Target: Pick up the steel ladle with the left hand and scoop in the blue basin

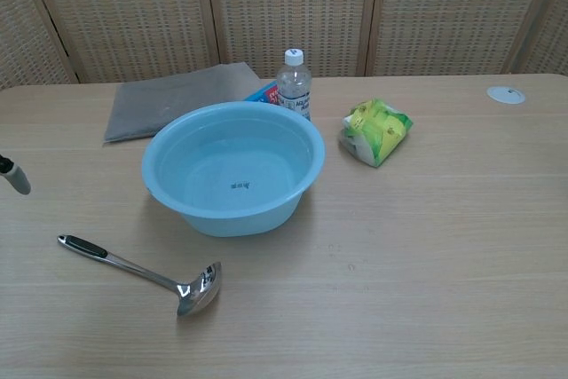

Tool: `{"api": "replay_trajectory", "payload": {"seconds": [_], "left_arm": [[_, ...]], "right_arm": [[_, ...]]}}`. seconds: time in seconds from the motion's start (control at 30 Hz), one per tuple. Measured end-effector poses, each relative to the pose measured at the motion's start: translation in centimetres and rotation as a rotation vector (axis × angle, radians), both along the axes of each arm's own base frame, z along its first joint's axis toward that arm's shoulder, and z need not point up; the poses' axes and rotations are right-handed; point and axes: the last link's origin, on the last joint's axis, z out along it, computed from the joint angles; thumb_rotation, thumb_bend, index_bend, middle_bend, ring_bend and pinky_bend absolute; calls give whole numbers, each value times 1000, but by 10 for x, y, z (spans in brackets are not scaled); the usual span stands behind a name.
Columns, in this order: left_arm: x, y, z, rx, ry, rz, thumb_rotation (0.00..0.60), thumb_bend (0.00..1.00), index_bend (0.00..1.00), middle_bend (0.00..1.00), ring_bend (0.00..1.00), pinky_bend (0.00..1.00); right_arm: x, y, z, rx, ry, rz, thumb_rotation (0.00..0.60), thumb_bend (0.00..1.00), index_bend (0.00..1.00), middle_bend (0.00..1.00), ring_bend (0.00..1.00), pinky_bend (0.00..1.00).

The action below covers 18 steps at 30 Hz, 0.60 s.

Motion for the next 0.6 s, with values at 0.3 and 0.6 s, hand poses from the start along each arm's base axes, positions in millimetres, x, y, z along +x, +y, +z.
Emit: {"api": "replay_trajectory", "payload": {"seconds": [0.3,0.6], "left_arm": [[11,20,-34,-62,17,21,600,284,344,993,974,986],[17,31,-65,-100,59,18,600,326,364,995,974,986]], "right_arm": [[-5,-3,1,5,-8,-28,600,0,0,0,0,0],[-9,-7,7,1,-35,-45,600,0,0,0,0,0]]}}
